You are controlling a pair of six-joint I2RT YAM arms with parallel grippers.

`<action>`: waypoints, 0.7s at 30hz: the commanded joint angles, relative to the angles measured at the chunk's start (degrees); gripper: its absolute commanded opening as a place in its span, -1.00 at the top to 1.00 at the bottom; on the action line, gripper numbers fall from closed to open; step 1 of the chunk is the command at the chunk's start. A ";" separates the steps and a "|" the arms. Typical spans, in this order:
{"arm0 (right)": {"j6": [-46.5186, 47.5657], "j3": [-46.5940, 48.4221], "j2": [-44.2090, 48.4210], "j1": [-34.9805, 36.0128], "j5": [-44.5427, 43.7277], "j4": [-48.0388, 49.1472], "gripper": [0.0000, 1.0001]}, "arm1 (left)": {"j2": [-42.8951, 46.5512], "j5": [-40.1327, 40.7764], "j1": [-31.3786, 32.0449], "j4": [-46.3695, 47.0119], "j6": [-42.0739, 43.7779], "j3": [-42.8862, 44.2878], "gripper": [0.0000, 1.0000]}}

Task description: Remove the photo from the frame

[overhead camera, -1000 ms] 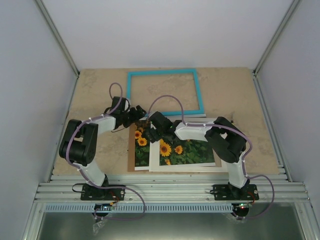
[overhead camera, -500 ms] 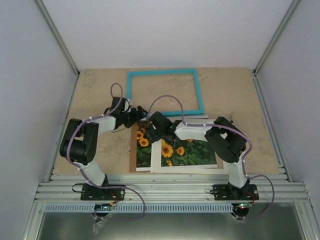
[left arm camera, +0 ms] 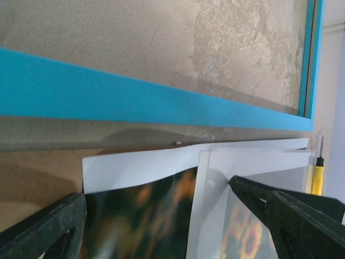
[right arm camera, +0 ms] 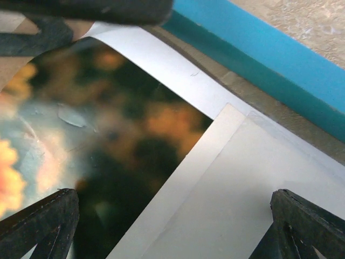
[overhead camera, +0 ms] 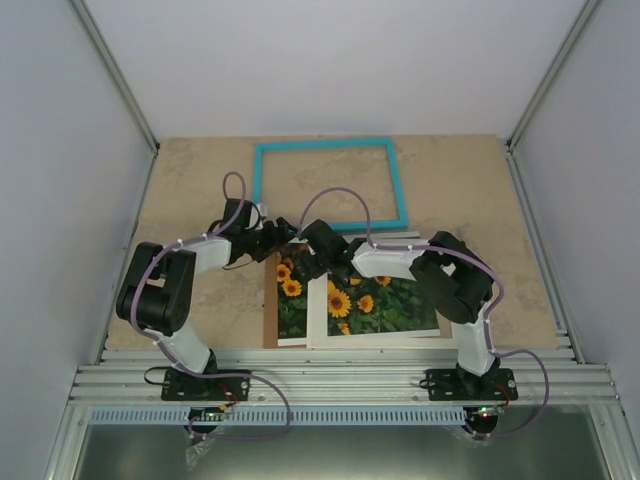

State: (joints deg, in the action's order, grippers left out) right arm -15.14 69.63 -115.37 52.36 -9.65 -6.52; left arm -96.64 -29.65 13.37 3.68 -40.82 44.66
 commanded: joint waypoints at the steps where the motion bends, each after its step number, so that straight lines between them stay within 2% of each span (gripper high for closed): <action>1: -1.20 -1.70 -0.42 -0.86 1.00 0.67 -0.95 | 1.97 -2.43 0.71 -0.92 -1.60 -2.02 -0.85; 14: -1.91 -2.97 0.93 -1.56 2.59 2.31 -0.95 | 4.85 -2.77 2.13 0.29 -2.86 -5.02 -0.85; 21: -2.76 -4.76 2.14 -2.74 4.53 3.95 -0.95 | 5.89 -3.05 2.19 4.31 -4.29 -8.72 -0.65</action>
State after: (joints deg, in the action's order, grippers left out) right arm -16.34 66.76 -114.24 50.50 -7.16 -2.11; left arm -92.31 -31.64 15.11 5.67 -43.97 38.41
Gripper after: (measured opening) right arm 0.976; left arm 0.846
